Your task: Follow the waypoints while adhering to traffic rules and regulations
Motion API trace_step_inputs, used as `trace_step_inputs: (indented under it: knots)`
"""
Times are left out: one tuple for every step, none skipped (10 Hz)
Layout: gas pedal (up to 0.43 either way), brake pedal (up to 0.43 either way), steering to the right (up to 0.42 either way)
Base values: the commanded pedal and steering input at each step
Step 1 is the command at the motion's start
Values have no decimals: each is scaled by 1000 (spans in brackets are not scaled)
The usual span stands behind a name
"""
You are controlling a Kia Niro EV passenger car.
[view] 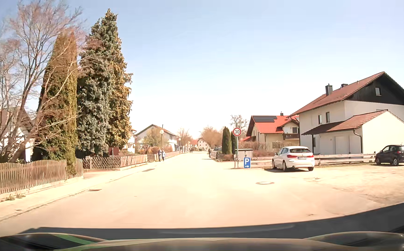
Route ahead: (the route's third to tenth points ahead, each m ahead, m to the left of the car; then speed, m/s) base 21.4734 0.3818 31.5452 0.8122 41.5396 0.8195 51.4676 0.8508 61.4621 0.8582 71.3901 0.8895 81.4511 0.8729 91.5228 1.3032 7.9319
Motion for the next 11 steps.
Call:
trace_step_inputs:
  knots:
    - [79, 0, -8]
    - [79, 0, -8]
    - [79, 0, -7]
    - [79, 0, -6]
    - [79, 0, -4]
    - [79, 0, -3]
    - [79, 0, -3]
    - [79, 0, -3]
    - [79, 0, -3]
    - [79, 0, -3]
    - [79, 0, -3]
